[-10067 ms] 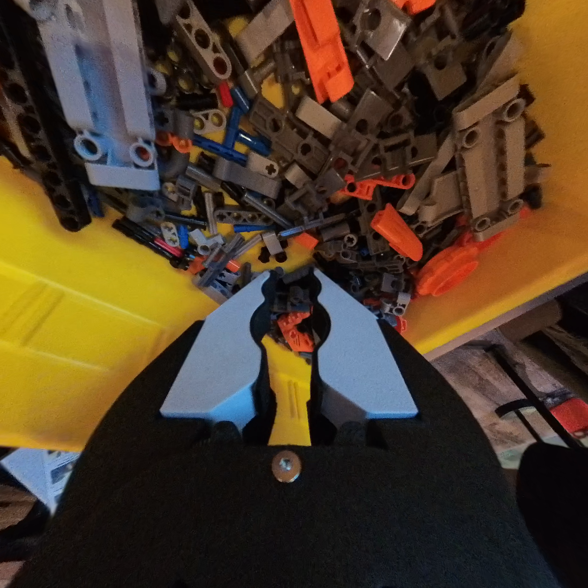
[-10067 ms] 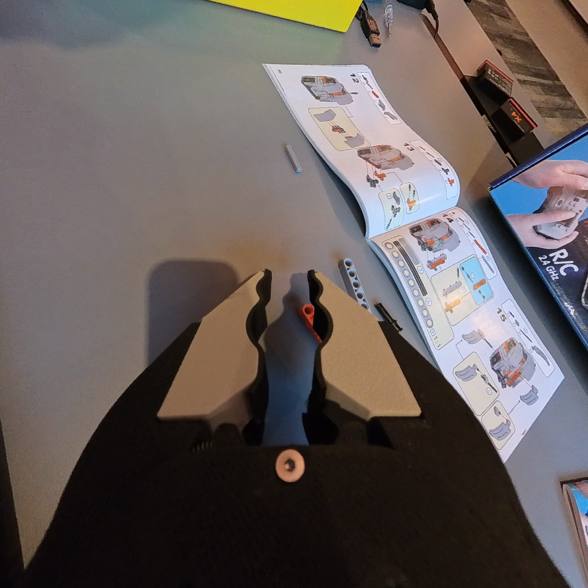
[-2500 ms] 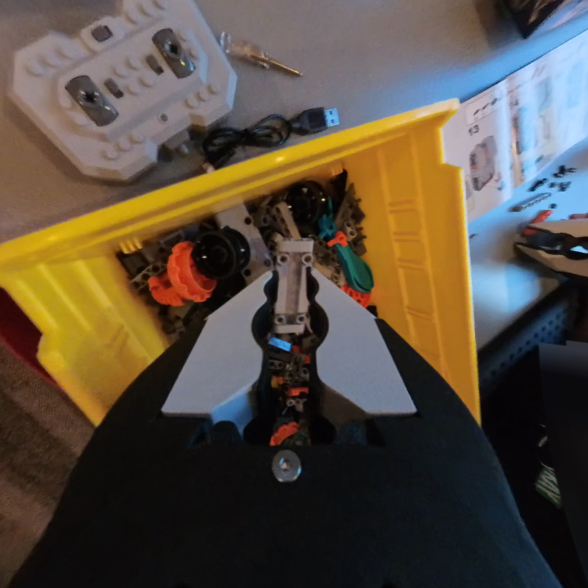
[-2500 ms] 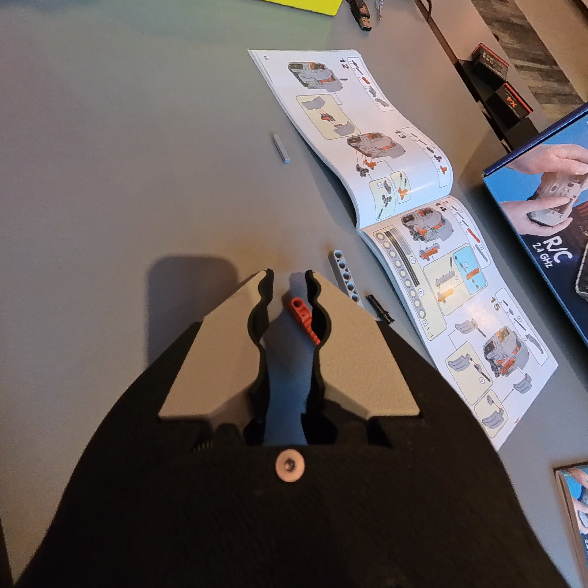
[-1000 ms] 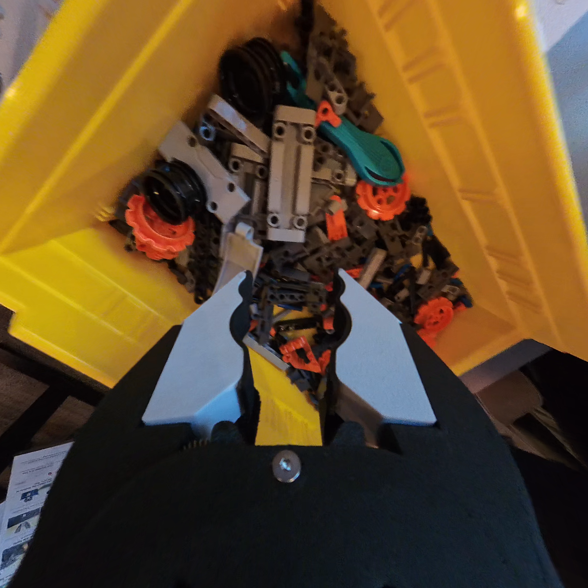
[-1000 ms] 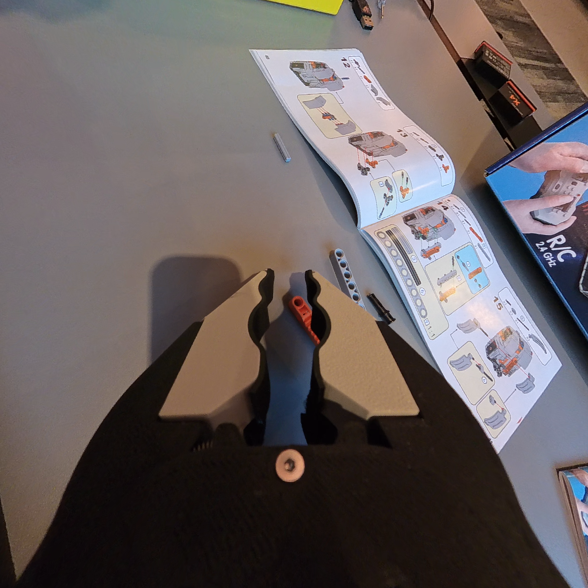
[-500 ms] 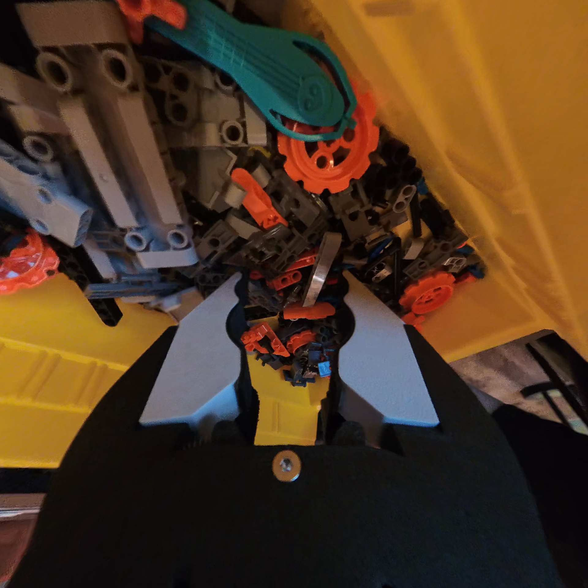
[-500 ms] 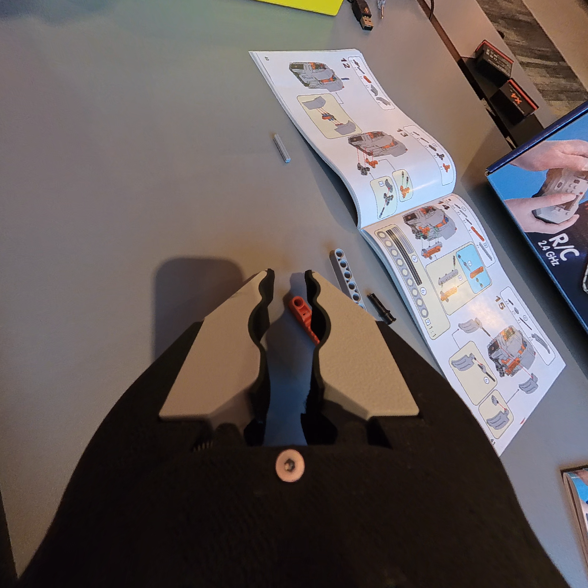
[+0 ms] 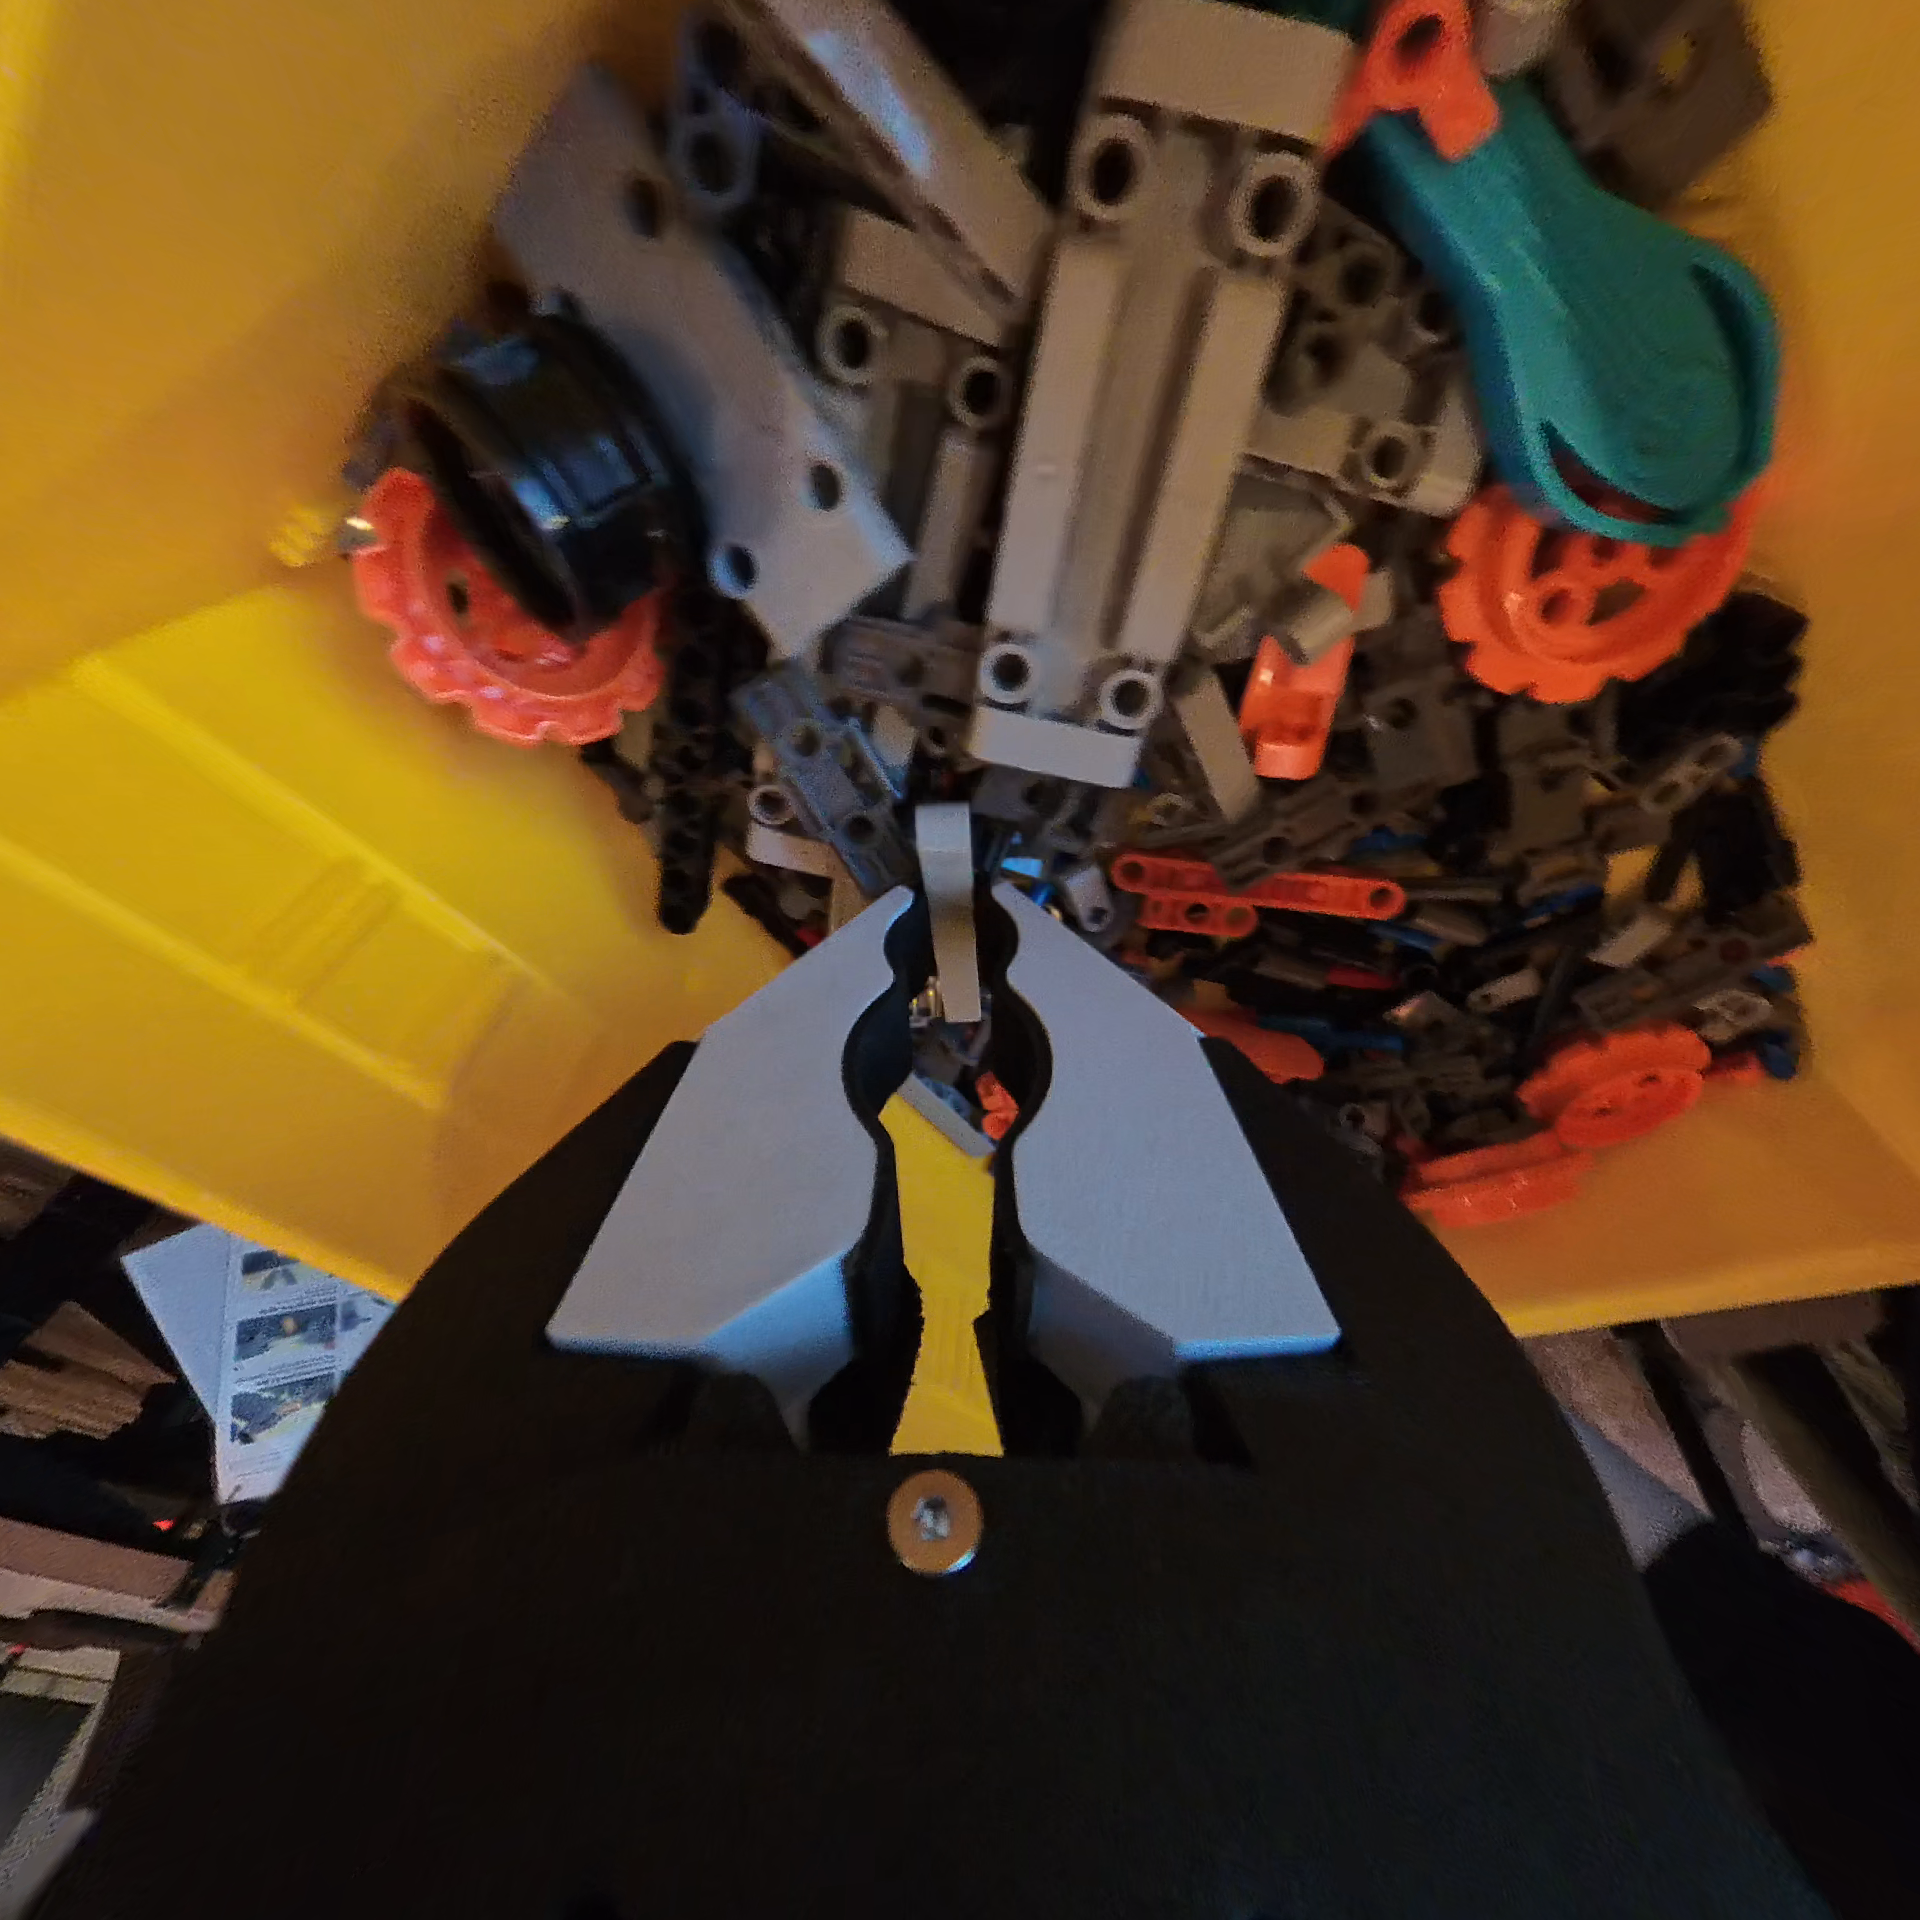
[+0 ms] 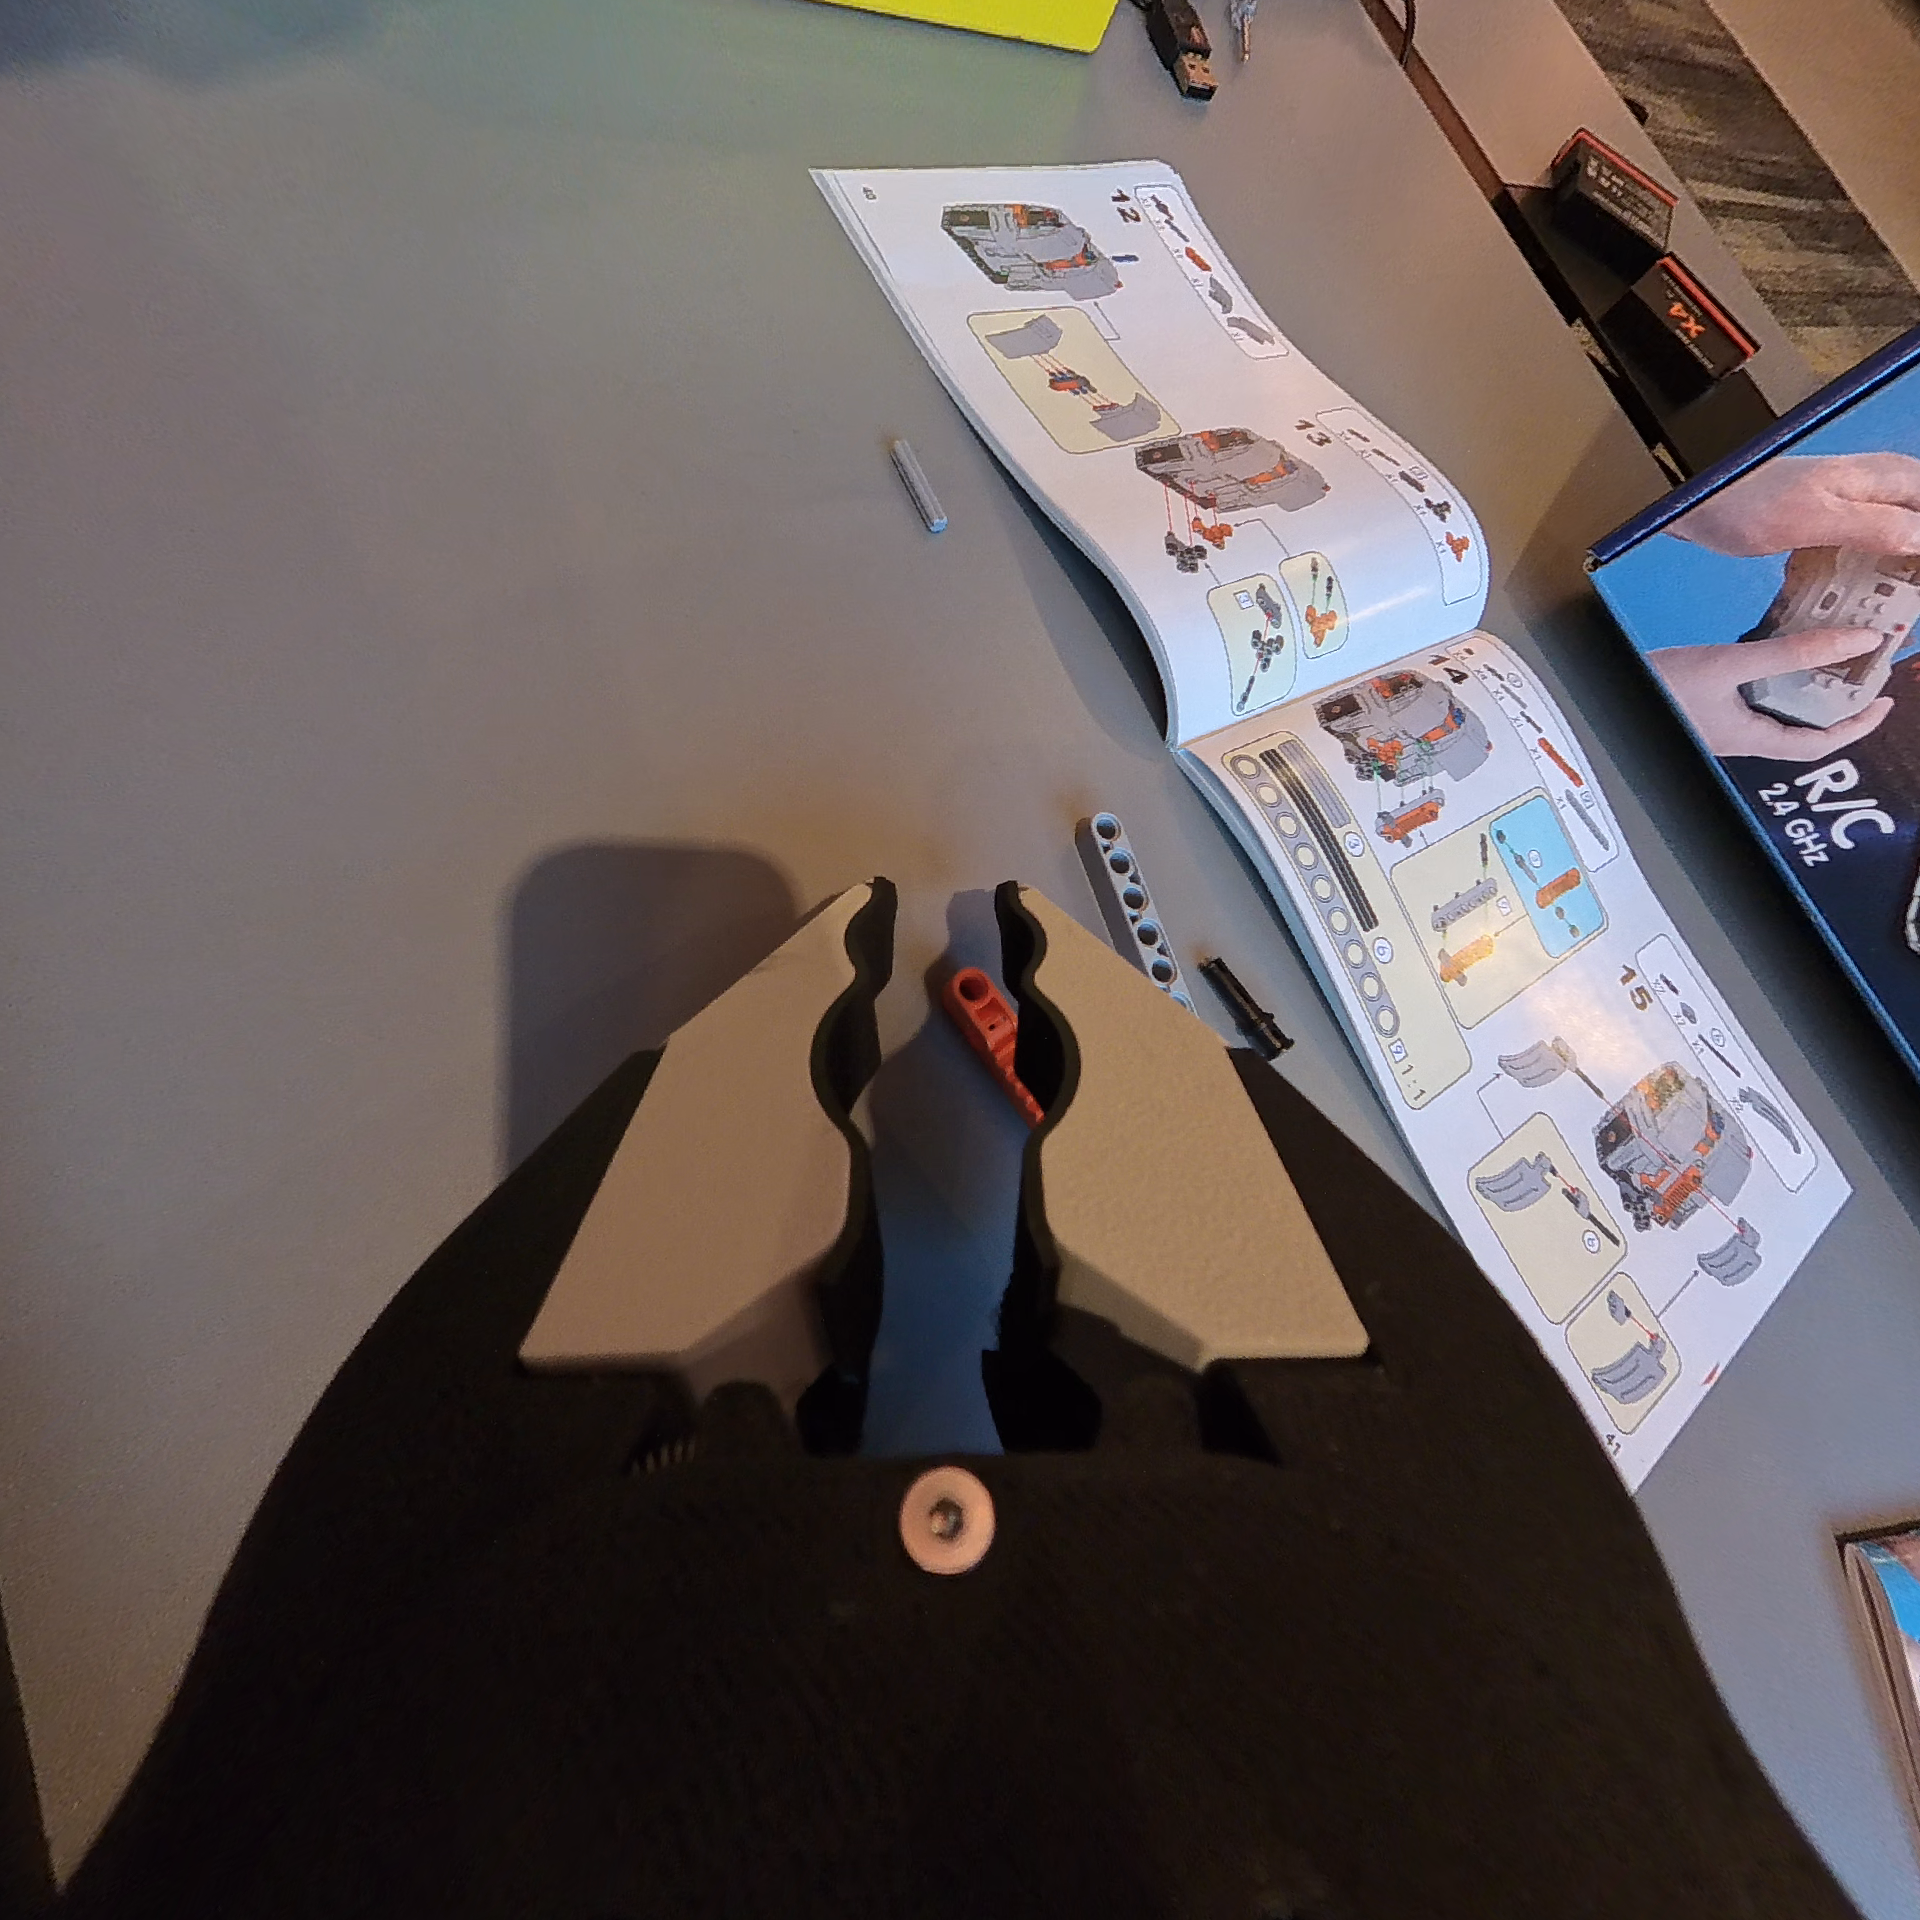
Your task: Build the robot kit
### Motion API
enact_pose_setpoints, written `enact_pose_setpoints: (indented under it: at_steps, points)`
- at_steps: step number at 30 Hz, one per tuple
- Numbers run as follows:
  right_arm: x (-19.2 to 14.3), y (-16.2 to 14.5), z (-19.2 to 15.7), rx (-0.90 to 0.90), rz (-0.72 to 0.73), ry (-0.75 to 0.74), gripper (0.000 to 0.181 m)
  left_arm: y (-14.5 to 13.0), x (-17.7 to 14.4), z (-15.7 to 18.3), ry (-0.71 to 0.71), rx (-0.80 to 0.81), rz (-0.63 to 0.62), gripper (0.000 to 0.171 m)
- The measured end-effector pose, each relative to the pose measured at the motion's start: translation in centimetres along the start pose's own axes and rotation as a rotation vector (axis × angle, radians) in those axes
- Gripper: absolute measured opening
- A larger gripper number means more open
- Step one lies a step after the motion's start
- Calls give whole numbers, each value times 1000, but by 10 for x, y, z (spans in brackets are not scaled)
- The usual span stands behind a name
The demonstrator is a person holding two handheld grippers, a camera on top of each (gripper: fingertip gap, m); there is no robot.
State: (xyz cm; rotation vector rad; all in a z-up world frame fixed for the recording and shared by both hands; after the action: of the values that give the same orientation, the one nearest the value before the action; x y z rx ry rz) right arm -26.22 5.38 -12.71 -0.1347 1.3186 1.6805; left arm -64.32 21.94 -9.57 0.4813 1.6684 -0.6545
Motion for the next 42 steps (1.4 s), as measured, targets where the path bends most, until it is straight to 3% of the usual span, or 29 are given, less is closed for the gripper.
enact_pose_setpoints:
  at_steps: [3,6,11,13,16,23,27,32,36,39,42]
  points:
    - [0,0,0,1,0,0,18,4,-2,-7,-10,-62,35,8]
    - [0,0,0,2,1,0,18,-3,-8,2,-34,-36,32,51]
    - [0,0,0,-4,0,0,18,-4,-23,42,-85,190,97,58]
    - [0,0,-1,-6,0,0,18,-10,-13,47,-26,258,30,57]
    - [0,0,-1,-6,0,0,18,-20,3,47,2,224,-125,60]
    - [0,0,-1,-8,1,2,17,7,1,43,-47,150,-14,50]
    - [0,0,-1,-8,2,3,17,0,2,37,-42,139,-38,58]
    - [0,0,-1,-6,1,4,17,-4,6,44,3,181,-64,86]
    - [0,0,-1,-8,1,3,17,2,10,38,73,145,-85,69]
    - [0,0,-1,-3,3,5,17,8,5,26,67,79,-32,43]
    - [0,0,-1,-5,3,5,17,10,6,19,21,18,-19,44]
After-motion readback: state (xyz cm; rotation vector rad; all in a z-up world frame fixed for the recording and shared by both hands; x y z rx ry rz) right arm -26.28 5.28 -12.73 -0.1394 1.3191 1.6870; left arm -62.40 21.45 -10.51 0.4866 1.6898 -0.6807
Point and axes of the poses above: each gripper's, where its closed fingertips meet, x out along the fingers, y out of its top, z = x × y across the jaws, the point moved 5 cm from there along -x, back along the fingers, and after that the axes turned 8 degrees about -x, right-handed, at the moved point
